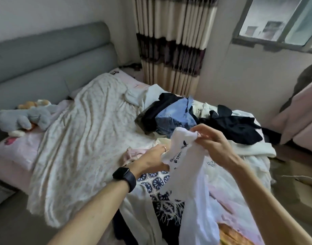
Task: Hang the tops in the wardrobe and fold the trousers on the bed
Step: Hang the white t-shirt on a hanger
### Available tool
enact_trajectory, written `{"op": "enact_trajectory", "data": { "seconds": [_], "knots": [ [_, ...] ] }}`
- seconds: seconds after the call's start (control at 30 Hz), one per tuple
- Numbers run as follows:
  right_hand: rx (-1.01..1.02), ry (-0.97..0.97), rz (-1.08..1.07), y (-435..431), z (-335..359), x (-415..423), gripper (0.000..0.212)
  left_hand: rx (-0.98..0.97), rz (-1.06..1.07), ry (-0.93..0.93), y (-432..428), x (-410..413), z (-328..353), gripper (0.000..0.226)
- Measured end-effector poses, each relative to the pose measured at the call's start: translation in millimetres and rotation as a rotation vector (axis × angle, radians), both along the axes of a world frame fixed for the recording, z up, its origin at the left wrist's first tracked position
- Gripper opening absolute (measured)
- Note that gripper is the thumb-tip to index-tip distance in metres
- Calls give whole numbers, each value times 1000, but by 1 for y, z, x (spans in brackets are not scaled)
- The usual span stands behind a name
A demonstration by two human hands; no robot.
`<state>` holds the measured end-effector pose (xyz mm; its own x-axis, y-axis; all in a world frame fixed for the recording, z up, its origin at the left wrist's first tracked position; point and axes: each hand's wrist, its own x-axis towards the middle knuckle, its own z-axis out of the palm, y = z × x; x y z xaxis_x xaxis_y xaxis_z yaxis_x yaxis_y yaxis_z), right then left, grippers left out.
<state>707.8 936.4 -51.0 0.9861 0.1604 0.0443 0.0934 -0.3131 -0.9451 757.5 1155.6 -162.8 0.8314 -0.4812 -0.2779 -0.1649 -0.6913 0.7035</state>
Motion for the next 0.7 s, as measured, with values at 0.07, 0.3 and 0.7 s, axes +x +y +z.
{"op": "enact_trajectory", "data": {
  "seconds": [0.07,0.3,0.7],
  "knots": [
    [95,-8,32,-8,18,-8,43,102,72,-25,0,-25,4,38],
    [166,-80,-8,11,38,-7,15,-111,640,-162,91,-128,87,20],
    [84,-234,514,206,56,-88,13,114,1055,-227,196,-405,199,15]
  ]
}}
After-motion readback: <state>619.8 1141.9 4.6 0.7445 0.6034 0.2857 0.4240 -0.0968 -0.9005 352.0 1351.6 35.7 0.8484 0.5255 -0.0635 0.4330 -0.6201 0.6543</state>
